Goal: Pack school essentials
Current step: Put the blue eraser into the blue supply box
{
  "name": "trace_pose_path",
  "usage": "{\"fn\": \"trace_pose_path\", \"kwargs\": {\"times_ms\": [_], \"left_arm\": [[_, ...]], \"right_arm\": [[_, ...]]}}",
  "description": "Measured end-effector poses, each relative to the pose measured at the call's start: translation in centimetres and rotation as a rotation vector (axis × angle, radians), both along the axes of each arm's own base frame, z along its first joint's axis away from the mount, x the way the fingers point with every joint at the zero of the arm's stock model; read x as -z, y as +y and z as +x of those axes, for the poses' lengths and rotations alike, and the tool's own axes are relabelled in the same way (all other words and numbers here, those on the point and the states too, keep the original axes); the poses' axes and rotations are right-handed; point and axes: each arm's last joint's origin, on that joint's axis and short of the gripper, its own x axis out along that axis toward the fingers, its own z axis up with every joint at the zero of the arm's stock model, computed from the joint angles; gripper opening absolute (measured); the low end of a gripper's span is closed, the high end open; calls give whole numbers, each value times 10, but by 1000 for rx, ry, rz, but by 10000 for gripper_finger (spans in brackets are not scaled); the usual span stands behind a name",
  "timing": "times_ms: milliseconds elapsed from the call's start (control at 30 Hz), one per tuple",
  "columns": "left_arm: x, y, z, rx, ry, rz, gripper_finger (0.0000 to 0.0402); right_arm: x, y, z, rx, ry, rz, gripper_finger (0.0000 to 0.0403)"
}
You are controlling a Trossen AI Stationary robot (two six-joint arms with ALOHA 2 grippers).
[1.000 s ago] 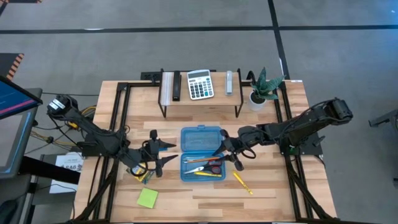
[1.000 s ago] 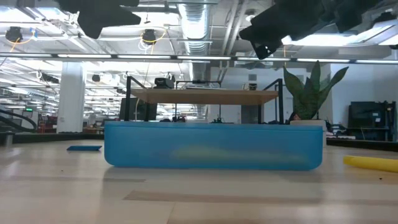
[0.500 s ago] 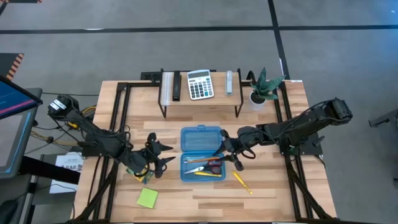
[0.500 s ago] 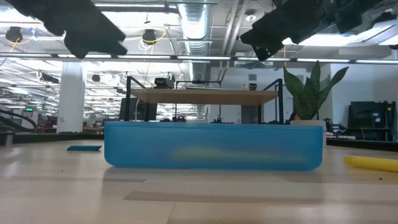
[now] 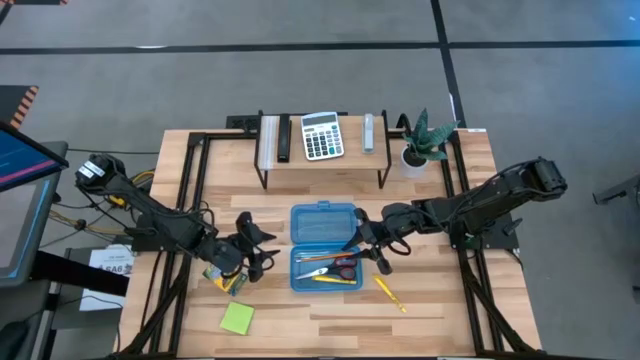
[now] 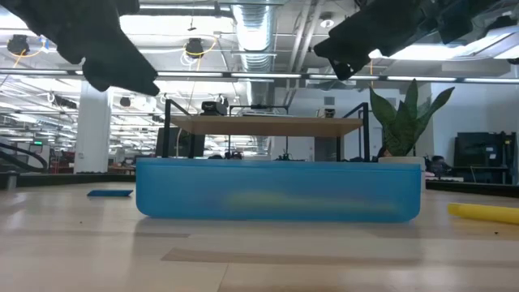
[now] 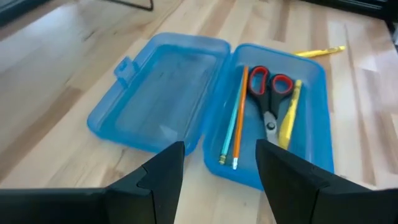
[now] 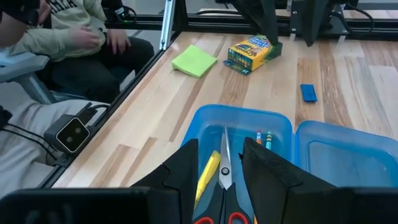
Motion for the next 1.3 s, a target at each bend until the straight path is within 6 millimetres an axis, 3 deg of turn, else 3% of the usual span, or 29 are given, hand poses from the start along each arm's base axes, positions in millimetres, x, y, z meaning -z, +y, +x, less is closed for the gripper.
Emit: {"fn": "trace_pose_path", "kwargs": {"times_ms": [333, 800, 1000, 1300], "left_arm": [[8, 14, 0, -154, 50, -22, 188], [13, 30, 3, -119, 170, -64, 188], [18, 41, -2, -86, 295, -116, 188], [20, 49, -3, -53, 380, -153, 188]], "right_arm": [[2, -1, -1, -10, 17, -32, 141], [3, -1, -1, -10, 20, -34, 141], [8, -3, -4, -2, 126, -48, 141], [-1, -2, -1, -12, 163, -18, 141]]}}
